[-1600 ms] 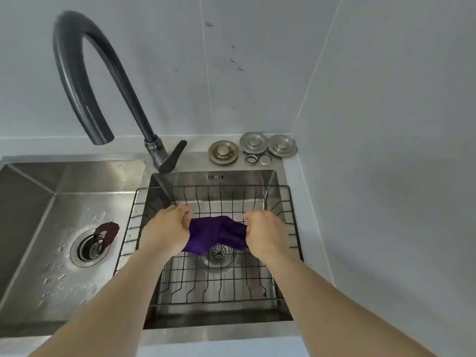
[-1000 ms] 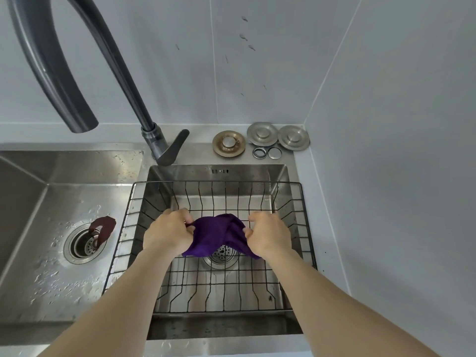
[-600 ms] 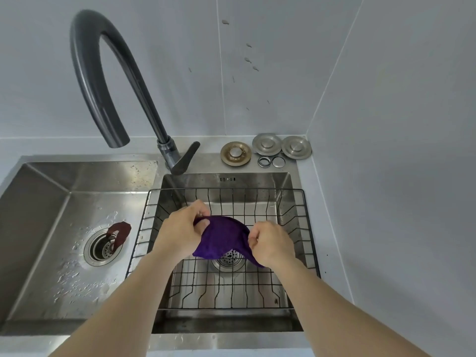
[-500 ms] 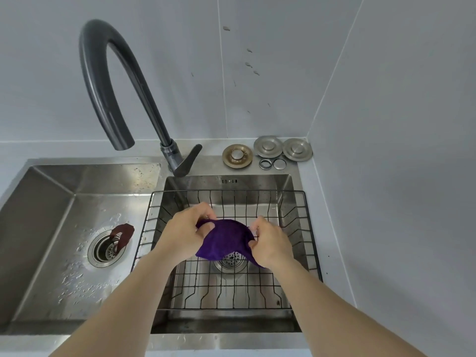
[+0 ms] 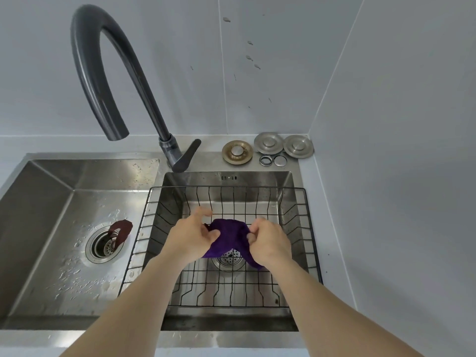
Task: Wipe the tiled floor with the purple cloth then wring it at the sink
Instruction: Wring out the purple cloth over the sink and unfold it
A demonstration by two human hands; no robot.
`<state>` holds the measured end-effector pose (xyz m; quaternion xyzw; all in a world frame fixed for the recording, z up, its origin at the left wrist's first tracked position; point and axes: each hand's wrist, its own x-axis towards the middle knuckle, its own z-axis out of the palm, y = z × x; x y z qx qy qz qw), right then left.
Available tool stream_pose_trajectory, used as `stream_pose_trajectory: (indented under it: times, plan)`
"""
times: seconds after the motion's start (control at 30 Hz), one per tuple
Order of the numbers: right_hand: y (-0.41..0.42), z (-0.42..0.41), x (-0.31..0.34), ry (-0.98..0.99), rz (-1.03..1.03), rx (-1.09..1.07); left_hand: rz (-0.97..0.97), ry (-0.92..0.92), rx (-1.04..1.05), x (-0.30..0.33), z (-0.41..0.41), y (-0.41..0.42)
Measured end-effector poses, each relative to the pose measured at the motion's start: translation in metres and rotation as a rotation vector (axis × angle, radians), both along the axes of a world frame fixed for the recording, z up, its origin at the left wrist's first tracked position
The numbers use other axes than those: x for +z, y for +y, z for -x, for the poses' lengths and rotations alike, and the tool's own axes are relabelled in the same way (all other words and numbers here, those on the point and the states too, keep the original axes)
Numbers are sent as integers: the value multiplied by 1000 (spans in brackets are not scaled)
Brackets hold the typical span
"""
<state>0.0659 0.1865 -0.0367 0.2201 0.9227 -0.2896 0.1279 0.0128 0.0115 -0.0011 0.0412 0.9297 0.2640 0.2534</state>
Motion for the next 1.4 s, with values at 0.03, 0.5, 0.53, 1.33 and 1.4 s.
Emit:
stream_pose_trajectory:
  times: [0.03,0.5,0.53,1.33,1.4]
  plan:
    - [2,-1,5,14,21,-20,55,-40,-14,1,-2,-1]
    - [-24,-65,182,436,-49,30,137,331,-176,150,-61,-56]
    - [-22,-64,180,434,-66,43,140,345,-177,147,-59,-56]
    - [-131,-335,415,521,-208,209,-132,674,-171,370,-288,-198]
    - [-134,-353,421,499,-217,214,-129,671,-183,376,-305,-202]
